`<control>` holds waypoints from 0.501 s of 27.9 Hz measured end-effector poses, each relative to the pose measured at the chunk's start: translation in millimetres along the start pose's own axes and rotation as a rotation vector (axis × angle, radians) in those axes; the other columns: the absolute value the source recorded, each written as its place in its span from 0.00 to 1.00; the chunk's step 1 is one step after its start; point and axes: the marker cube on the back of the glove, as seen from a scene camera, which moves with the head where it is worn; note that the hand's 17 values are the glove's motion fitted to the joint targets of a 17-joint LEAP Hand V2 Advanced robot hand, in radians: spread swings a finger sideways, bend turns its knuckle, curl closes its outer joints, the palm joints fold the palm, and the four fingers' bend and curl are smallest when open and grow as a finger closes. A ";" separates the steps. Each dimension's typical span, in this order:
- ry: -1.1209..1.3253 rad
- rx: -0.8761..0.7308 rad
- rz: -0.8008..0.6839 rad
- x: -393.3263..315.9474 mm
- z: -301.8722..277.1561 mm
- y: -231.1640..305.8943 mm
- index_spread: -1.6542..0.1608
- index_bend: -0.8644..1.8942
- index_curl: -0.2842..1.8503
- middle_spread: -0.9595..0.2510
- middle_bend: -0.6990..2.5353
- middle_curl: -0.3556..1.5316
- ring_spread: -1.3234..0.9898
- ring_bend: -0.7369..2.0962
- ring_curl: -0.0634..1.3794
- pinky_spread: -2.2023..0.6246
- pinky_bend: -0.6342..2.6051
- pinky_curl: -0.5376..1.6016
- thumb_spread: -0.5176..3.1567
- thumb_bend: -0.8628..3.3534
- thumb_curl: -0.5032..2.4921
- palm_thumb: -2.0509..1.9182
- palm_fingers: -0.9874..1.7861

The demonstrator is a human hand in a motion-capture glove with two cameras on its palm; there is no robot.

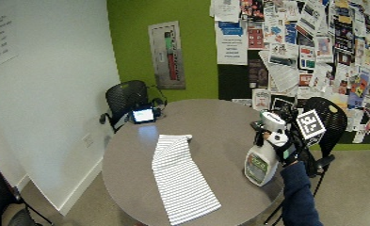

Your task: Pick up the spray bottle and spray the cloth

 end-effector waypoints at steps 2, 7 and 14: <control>0.001 0.020 -0.007 -0.1 -1.8 0.4 0.72 0.30 0.13 0.65 0.48 0.45 0.47 0.60 0.34 0.67 0.42 0.43 0.34 0.21 0.38 0.78 0.77; 0.031 0.086 0.005 -5.0 -7.8 -1.5 0.73 0.30 0.13 0.65 0.49 0.46 0.47 0.61 0.36 0.67 0.42 0.43 0.33 0.20 0.39 0.78 0.78; 0.073 0.201 0.073 7.1 -23.3 18.1 0.74 0.32 0.14 0.65 0.50 0.47 0.48 0.60 0.36 0.67 0.41 0.43 0.32 0.20 0.40 0.79 0.79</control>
